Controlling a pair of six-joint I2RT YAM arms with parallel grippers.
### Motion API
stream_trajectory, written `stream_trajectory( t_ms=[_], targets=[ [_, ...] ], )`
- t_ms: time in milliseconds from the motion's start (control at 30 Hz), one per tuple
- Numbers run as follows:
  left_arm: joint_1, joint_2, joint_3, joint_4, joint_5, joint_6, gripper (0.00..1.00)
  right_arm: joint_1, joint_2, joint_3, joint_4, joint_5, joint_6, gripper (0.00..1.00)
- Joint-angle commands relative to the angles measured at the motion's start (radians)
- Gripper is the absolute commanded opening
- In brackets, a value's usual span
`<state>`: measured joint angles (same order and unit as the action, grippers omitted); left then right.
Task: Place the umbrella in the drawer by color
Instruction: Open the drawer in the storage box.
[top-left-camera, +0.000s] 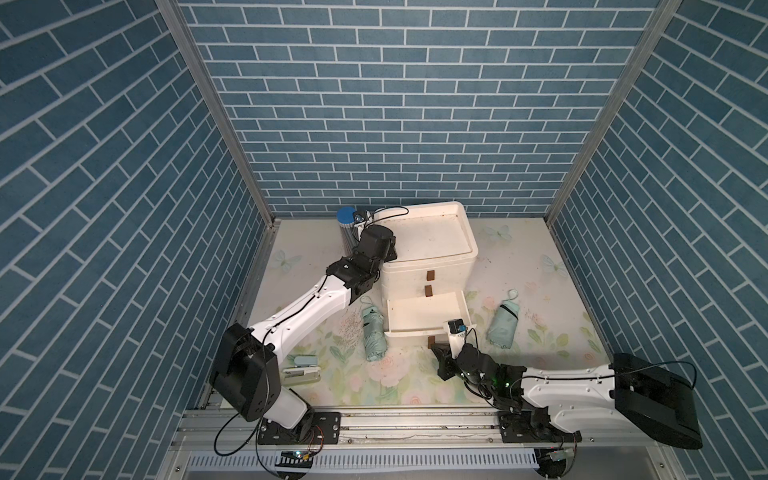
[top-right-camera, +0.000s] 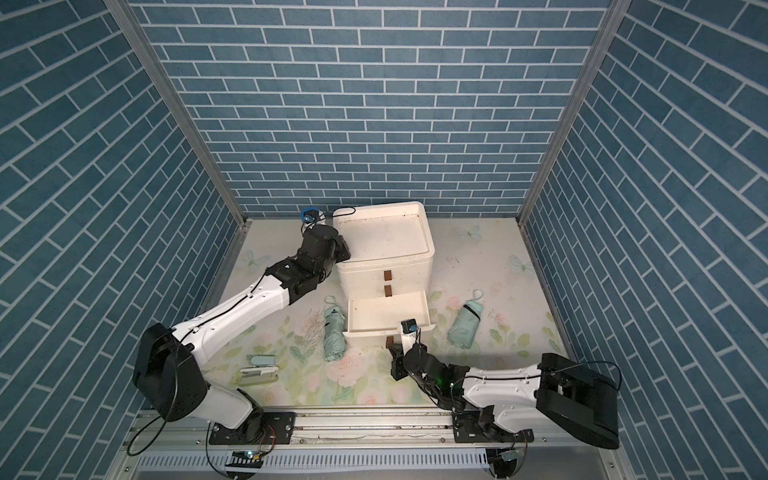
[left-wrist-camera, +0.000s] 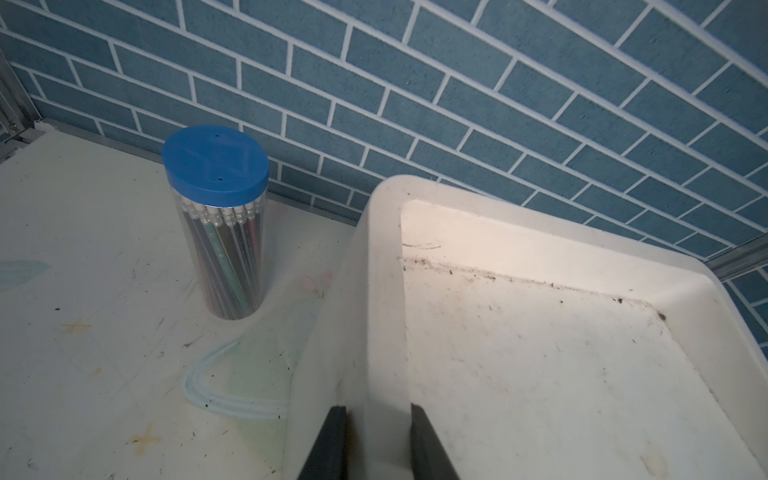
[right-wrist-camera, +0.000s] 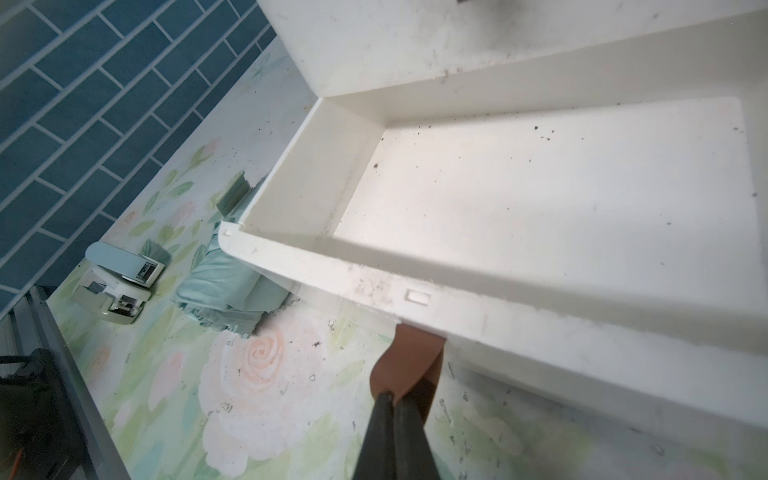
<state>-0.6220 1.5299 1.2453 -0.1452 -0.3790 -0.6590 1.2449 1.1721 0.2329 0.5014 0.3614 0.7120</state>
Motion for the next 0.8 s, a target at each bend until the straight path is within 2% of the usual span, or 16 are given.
stream_trajectory(
  t_ms=[0,200,400,767],
  targets=[
    [-0.028,0.095,-0.068,-0.148,0.16,-0.057,0.0,0.054,-0.068,0.014,-0.102,0.031,0.047,0.0],
    [-0.027,0.104,-0.062,-0.145,0.167,-0.029,0.0,0.143,-0.122,0.028,-0.196,0.076,0.083,0.0],
    [-0.024,0.104,-0.065,-0.148,0.163,-0.029,0.0,0.227,-0.117,0.061,-0.268,0.111,0.106,0.0],
    [-0.022,0.06,-0.154,-0.12,0.1,-0.19,0.0,0.256,-0.046,0.109,-0.305,0.162,0.125,0.0]
  ],
)
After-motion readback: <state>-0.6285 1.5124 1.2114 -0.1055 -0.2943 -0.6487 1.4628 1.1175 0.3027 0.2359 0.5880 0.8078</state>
